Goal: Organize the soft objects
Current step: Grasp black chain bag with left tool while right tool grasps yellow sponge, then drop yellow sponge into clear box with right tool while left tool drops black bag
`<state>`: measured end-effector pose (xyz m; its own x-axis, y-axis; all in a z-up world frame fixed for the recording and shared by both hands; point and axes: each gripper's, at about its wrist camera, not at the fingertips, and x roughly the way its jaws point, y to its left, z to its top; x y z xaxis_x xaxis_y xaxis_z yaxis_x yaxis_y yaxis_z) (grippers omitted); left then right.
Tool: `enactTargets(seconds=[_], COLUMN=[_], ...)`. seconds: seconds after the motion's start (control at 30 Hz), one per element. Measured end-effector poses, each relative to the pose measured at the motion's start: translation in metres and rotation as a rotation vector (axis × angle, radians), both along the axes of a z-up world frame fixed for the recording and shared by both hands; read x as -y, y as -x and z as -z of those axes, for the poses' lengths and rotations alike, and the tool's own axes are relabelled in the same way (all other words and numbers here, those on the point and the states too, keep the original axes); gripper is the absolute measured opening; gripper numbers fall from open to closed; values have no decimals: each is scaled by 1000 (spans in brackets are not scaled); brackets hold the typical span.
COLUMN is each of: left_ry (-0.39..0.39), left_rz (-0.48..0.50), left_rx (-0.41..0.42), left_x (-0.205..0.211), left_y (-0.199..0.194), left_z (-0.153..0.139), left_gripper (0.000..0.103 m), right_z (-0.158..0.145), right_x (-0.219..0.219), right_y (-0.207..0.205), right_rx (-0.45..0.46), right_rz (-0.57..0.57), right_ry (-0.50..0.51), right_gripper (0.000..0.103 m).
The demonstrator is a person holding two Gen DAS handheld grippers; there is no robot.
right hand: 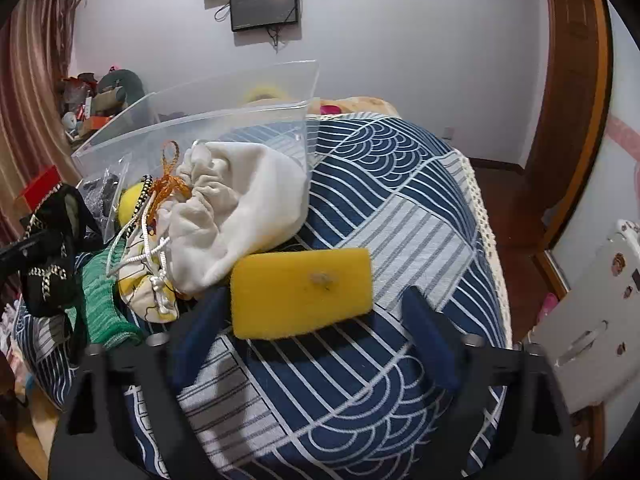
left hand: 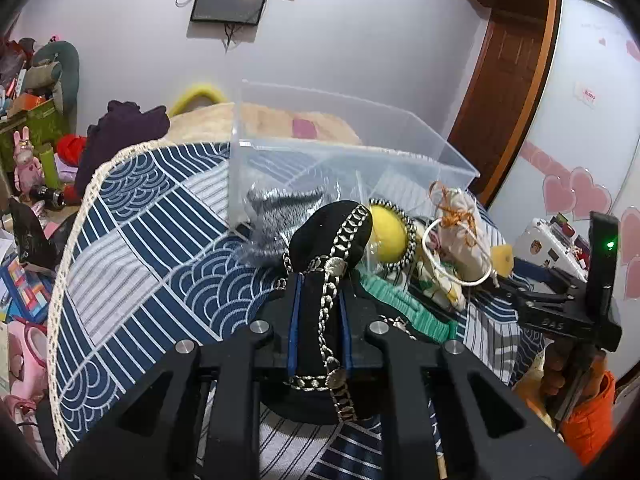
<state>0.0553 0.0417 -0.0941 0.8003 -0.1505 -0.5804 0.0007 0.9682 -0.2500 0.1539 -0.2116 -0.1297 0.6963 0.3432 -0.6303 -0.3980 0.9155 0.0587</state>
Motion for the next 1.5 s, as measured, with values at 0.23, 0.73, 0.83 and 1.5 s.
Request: enactTargets(seconds=[0.23, 0.73, 0.83, 1.5], left_ry=[-18, -80, -96, -77], left_rz=[-19, -76, -87, -130], left_rx=[58, 208, 231, 172], left_x=[-2, -14, -15, -33], left_y=[7, 10, 4, -93], left_z=[-18, -76, -86, -80], left_gripper=[16, 16, 16, 16], right_z=[-15, -80, -84, -80], right_x=[6, -7, -21, -81], right_y=[10, 14, 8, -56], right_rx=[60, 212, 230, 117], right_rz=[36, -35, -56, -100], right_ry=[-4, -145, -140, -62], right_gripper=[59, 59, 59, 59])
